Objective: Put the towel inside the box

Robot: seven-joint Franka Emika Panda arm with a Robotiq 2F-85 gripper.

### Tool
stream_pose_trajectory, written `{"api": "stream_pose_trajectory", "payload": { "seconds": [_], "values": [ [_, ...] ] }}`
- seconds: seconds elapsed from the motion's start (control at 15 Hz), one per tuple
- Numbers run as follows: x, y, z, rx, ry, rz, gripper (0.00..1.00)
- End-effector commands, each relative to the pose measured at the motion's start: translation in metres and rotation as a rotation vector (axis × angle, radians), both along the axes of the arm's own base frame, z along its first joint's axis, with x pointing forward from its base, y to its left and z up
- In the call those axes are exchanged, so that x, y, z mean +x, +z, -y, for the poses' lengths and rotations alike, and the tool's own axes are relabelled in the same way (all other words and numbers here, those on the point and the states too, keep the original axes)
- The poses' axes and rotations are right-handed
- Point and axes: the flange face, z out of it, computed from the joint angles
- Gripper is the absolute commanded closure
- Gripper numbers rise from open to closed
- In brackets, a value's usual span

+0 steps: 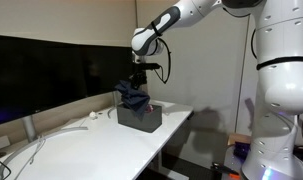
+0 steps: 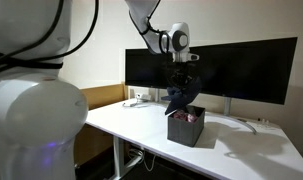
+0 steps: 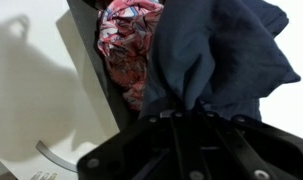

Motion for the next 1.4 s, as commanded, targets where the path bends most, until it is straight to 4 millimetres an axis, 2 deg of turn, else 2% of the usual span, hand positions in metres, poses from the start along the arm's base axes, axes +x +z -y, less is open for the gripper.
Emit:
{"api": "stream_pose_trajectory", "payload": {
  "seconds": [0.0, 0.67, 0.93, 1.33],
  "values": [
    [-0.003, 0.003, 0.009, 0.013, 0.014, 0.027, 0.97],
    [-0.006, 0.0, 0.027, 0.035, -0.03, 0.026, 0.97],
    [-0.004, -0.002, 0.028, 0.029, -0.032, 0.022, 0.97],
    [0.001, -0.024, 0.027, 0.033, -0.032, -0.015, 0.97]
  ]
}}
